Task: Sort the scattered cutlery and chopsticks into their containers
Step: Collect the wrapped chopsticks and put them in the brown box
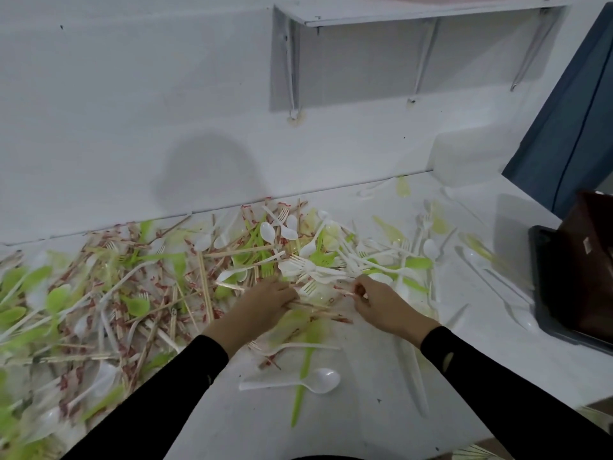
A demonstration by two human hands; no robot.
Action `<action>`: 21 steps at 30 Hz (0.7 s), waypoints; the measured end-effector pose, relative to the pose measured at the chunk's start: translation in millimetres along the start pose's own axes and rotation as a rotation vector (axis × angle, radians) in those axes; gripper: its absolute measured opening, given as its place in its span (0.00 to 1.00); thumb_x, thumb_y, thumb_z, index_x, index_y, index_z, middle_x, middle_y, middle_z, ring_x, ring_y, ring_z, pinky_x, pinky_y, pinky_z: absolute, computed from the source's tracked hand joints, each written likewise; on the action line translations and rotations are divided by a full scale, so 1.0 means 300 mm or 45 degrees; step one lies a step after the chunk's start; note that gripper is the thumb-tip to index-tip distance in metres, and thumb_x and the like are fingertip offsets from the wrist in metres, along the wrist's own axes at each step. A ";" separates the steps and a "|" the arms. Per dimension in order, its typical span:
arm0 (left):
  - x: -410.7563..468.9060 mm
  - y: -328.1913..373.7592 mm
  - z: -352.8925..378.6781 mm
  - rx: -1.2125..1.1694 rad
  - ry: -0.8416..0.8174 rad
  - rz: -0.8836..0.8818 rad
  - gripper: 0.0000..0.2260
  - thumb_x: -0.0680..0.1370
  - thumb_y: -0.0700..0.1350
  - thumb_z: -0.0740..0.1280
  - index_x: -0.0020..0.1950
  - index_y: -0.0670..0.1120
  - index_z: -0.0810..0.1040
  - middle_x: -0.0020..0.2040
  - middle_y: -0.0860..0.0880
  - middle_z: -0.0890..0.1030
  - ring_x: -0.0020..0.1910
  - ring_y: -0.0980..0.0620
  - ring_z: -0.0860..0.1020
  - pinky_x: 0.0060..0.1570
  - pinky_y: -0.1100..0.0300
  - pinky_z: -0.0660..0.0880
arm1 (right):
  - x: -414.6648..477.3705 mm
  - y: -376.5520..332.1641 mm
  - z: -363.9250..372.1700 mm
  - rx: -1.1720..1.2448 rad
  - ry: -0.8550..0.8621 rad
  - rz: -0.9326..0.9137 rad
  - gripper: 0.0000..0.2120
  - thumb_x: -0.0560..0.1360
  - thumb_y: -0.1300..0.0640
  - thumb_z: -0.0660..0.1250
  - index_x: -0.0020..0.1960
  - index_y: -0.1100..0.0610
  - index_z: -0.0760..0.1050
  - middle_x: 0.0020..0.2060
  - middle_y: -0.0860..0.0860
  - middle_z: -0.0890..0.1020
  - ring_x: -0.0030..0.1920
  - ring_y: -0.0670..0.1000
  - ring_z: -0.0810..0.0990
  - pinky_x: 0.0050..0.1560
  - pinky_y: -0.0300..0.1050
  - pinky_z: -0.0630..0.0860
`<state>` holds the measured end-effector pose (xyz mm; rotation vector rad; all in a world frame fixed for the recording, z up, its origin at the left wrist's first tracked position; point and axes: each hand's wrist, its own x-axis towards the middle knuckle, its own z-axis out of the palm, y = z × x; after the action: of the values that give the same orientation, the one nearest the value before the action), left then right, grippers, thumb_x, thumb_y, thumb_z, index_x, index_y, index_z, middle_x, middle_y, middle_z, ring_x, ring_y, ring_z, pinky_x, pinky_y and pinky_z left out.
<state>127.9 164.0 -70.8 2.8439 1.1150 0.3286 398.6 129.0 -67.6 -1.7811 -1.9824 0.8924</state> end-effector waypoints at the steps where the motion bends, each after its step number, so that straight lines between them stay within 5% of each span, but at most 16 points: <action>1: -0.005 -0.016 -0.020 0.071 0.024 0.016 0.14 0.75 0.47 0.57 0.48 0.46 0.82 0.38 0.51 0.80 0.36 0.49 0.76 0.41 0.55 0.76 | 0.002 -0.012 0.004 -0.003 -0.008 0.005 0.08 0.79 0.53 0.62 0.56 0.56 0.72 0.40 0.53 0.80 0.38 0.53 0.76 0.39 0.47 0.70; 5: -0.085 -0.084 -0.084 0.171 0.017 -0.082 0.12 0.75 0.51 0.58 0.53 0.51 0.78 0.39 0.53 0.77 0.40 0.49 0.72 0.44 0.52 0.74 | 0.017 -0.050 0.027 -0.191 -0.016 -0.074 0.15 0.81 0.45 0.59 0.65 0.44 0.74 0.42 0.43 0.79 0.46 0.49 0.77 0.43 0.43 0.67; 7: -0.137 -0.106 -0.094 0.193 0.037 -0.126 0.11 0.76 0.56 0.59 0.49 0.53 0.76 0.40 0.55 0.77 0.42 0.48 0.73 0.45 0.51 0.74 | 0.019 -0.059 0.039 -0.188 0.002 -0.288 0.09 0.81 0.46 0.59 0.49 0.43 0.78 0.32 0.44 0.74 0.37 0.49 0.74 0.36 0.45 0.66; 9: -0.176 -0.113 -0.096 0.233 0.050 -0.140 0.11 0.77 0.55 0.57 0.45 0.52 0.76 0.40 0.55 0.77 0.41 0.49 0.74 0.48 0.54 0.71 | 0.035 -0.055 0.064 -0.170 -0.009 -0.414 0.15 0.81 0.47 0.61 0.37 0.49 0.73 0.31 0.46 0.72 0.33 0.50 0.71 0.34 0.46 0.65; 13: -0.222 -0.084 -0.116 -0.028 -0.011 -0.157 0.09 0.78 0.49 0.53 0.54 0.52 0.69 0.43 0.48 0.80 0.38 0.46 0.78 0.37 0.54 0.74 | 0.057 -0.051 0.129 -0.300 -0.071 -0.643 0.25 0.81 0.40 0.54 0.49 0.57 0.82 0.49 0.53 0.81 0.51 0.51 0.77 0.52 0.43 0.73; 17: -0.273 -0.066 -0.143 -0.126 -0.077 -0.144 0.08 0.77 0.55 0.58 0.51 0.54 0.72 0.38 0.51 0.79 0.33 0.50 0.77 0.27 0.64 0.65 | 0.069 -0.046 0.137 -0.499 -0.137 -0.730 0.16 0.82 0.51 0.59 0.61 0.56 0.81 0.65 0.53 0.78 0.65 0.53 0.75 0.65 0.39 0.66; 21: -0.326 -0.110 -0.147 -0.154 -0.279 -0.232 0.14 0.75 0.58 0.61 0.39 0.49 0.76 0.34 0.53 0.77 0.34 0.52 0.76 0.33 0.61 0.69 | 0.088 -0.007 0.139 -0.453 0.039 -0.829 0.14 0.75 0.53 0.61 0.50 0.55 0.85 0.53 0.55 0.82 0.47 0.57 0.84 0.48 0.47 0.80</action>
<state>26.2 121.3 -49.5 2.5746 1.2486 0.0673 366.8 145.0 -101.7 -1.1299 -2.5760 0.3126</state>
